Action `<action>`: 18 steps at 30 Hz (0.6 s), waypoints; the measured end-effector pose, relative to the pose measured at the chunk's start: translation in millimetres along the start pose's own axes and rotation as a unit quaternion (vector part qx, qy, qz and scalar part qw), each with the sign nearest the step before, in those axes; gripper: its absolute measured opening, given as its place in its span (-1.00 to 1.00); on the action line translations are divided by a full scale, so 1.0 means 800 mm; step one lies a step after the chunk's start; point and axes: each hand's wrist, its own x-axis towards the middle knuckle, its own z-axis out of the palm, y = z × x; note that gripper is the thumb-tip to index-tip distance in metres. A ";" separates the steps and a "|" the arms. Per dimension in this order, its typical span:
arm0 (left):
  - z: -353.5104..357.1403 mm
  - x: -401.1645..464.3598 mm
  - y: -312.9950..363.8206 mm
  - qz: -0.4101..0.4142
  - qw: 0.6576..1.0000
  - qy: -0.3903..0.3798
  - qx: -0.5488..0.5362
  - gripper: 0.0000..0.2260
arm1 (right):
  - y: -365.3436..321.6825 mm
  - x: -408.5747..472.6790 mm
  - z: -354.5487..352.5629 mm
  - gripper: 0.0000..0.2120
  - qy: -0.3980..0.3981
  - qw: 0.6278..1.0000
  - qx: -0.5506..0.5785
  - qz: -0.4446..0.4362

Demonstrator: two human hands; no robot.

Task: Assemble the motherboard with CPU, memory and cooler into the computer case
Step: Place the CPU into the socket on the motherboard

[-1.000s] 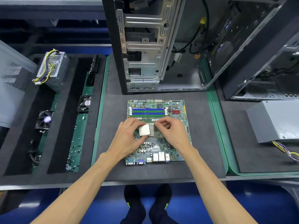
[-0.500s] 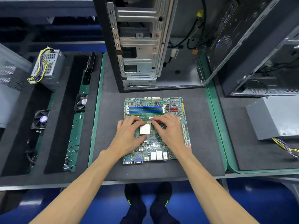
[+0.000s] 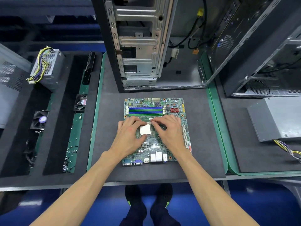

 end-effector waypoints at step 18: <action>-0.001 -0.003 0.001 -0.007 1.000 0.011 -0.019 -0.64 | -0.001 0.000 -0.001 -0.87 0.001 1.000 0.002 -0.002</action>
